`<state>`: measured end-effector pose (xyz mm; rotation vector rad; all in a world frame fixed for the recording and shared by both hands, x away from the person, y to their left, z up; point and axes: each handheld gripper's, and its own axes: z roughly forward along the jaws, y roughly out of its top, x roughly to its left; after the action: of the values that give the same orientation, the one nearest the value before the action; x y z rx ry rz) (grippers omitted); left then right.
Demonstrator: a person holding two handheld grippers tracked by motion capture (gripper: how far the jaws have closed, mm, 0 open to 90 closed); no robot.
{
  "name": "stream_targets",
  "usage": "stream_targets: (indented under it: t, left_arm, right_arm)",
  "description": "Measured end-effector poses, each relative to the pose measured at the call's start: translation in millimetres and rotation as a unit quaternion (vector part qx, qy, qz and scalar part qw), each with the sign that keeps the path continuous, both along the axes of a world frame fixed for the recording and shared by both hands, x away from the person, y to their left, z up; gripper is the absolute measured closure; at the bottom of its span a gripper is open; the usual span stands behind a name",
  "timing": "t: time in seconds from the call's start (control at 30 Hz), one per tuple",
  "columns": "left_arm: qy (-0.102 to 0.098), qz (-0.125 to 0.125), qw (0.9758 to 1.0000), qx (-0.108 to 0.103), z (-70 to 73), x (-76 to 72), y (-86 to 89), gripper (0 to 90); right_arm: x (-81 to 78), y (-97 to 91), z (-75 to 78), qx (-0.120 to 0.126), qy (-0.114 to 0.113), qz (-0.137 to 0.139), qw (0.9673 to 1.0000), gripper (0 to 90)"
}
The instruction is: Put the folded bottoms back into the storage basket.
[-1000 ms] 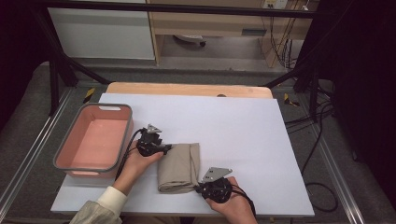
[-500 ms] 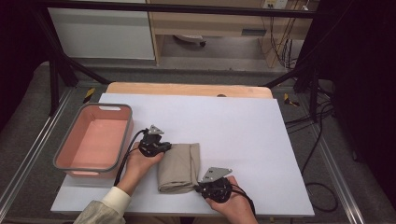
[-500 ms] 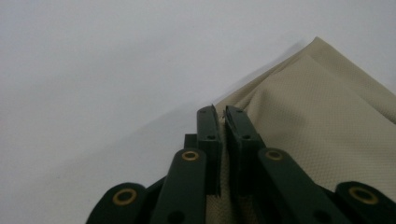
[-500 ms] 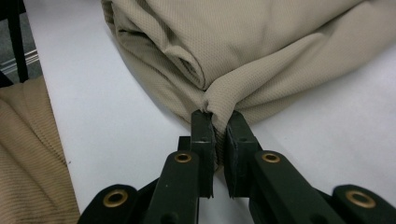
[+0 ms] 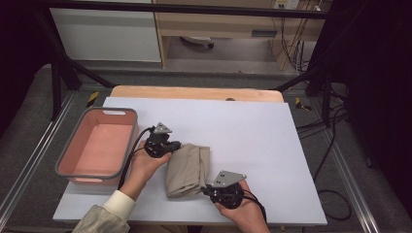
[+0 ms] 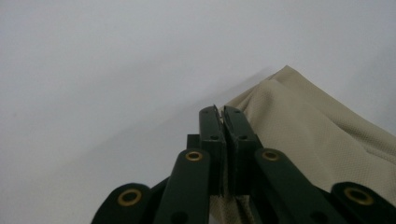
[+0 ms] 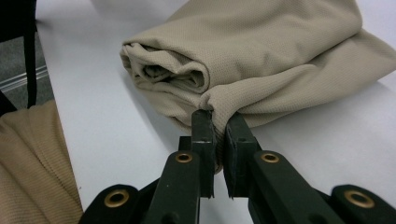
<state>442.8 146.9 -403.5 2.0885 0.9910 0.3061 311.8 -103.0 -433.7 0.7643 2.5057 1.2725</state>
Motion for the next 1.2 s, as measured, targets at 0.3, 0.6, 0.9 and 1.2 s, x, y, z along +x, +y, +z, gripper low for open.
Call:
stream_targets:
  t: [0.3,0.6,0.9,1.2]
  left_arm:
    - [-0.005,-0.01,0.9999,0.005,13.6,15.8,-16.1,87.6]
    - [-0.009,-0.017,0.9998,0.008,34.2,21.3,-22.0,87.6]
    - [-0.015,-0.022,0.9996,0.007,50.6,22.3,-23.3,87.6]
    - [-0.02,-0.02,0.9996,0.006,58.6,22.1,-21.6,87.6]
  right_arm:
    - [11.8,-8.7,8.5,0.019,0.01,-0.008,0.9997,84.5]
    - [23.4,-18.3,22.0,0.044,0.022,-0.009,0.9987,84.7]
    - [28.5,-13.0,36.8,0.046,0.02,0.005,0.9987,84.7]
    - [32.3,-9.8,39.2,0.057,0.029,0.01,0.9979,84.7]
